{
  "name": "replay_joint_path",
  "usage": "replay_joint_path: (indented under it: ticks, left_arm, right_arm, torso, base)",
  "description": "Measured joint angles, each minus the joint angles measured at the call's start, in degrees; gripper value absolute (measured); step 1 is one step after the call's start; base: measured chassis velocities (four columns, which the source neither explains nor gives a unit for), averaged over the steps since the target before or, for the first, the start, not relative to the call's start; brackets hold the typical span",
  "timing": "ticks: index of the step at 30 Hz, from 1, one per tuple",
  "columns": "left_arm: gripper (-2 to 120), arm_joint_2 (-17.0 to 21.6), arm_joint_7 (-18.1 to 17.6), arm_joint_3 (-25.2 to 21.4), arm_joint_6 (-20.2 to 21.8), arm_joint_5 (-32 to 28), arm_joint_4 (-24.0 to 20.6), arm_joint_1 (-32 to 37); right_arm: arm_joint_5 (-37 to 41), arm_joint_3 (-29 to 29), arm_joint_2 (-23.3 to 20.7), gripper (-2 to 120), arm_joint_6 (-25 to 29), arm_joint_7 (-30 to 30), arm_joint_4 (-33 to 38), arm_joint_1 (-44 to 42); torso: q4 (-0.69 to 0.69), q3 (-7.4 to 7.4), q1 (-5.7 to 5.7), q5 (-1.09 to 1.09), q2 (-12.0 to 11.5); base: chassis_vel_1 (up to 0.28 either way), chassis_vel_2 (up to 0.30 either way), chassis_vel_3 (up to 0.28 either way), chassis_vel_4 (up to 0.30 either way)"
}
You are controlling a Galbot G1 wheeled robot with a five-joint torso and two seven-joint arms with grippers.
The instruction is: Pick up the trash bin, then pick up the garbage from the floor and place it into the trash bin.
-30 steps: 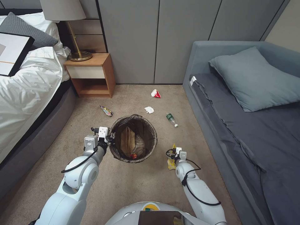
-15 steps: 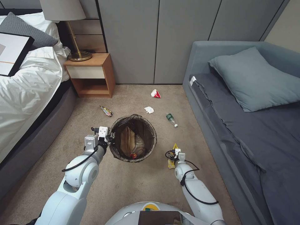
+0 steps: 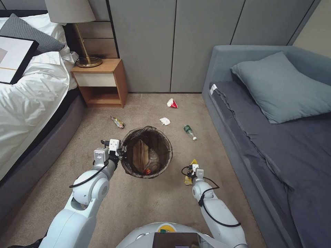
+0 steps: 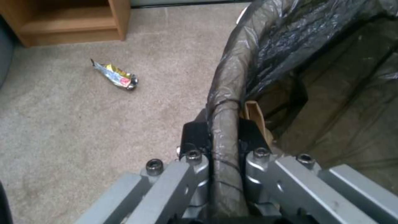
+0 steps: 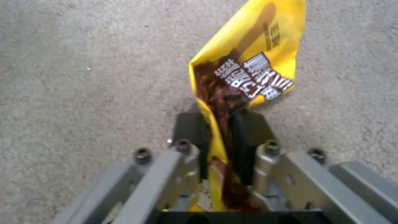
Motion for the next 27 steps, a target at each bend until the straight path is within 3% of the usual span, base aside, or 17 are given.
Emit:
replay_joint_path:
  ticks: [4, 10, 13, 15, 20, 23, 27]
  left_arm:
    - [5, -0.17, 0.02, 0.18, -0.05, 0.05, 0.35, -0.26]
    - [5, -0.26, 0.02, 0.37, -0.06, 0.08, 0.47, -0.36]
    - [5, -0.17, 0.02, 0.43, -0.06, 0.06, 0.46, -0.35]
    - [5, -0.10, 0.03, 0.40, -0.03, -0.01, 0.44, -0.30]
    - [5, -0.01, 0.02, 0.30, 0.05, -0.06, 0.45, -0.30]
    - [5, -0.09, 0.00, 0.47, 0.07, -0.09, 0.54, -0.49]
    - [5, -0.12, -0.11, 0.65, 0.08, -0.13, 0.62, -0.53]
  right_arm:
    - [-0.20, 0.11, 0.03, 0, 0.33, -0.06, -0.35, 0.03]
    - [-1.74, 1.22, -0.42, 0, 1.28, 0.02, 2.29, -0.82]
    - [-1.80, 2.50, -1.58, 0, 1.12, -0.80, 8.64, -2.26]
    - [-1.77, 4.12, -3.70, 0, 0.55, -3.04, 16.68, -4.32]
    - [-1.43, 6.16, -6.02, 0, -0.58, -4.92, 25.81, -6.20]
    - [2.06, 7.73, -7.97, 0, -3.15, -5.53, 35.84, -6.95]
    - [5.25, 7.86, -9.76, 0, -5.26, -6.21, 42.71, -7.01]
  torso:
    - [-0.01, 0.00, 0.00, 0.00, 0.00]
    - [-0.03, 0.02, 0.00, -0.02, -0.01]
    - [-0.04, 0.01, 0.00, -0.01, 0.00]
    - [-0.03, 0.01, 0.00, -0.03, 0.00]
    - [-0.03, 0.01, 0.00, -0.02, 0.00]
    - [-0.03, 0.01, 0.00, -0.02, 0.00]
    - [-0.02, 0.01, 0.00, -0.01, 0.00]
  base:
    - [0.000, 0.000, 0.000, 0.000]
    - [0.000, 0.000, 0.000, 0.000]
    - [0.000, 0.000, 0.000, 0.000]
    - [0.000, 0.000, 0.000, 0.000]
    - [0.000, 0.000, 0.000, 0.000]
    - [0.000, 0.000, 0.000, 0.000]
    - [0.000, 0.000, 0.000, 0.000]
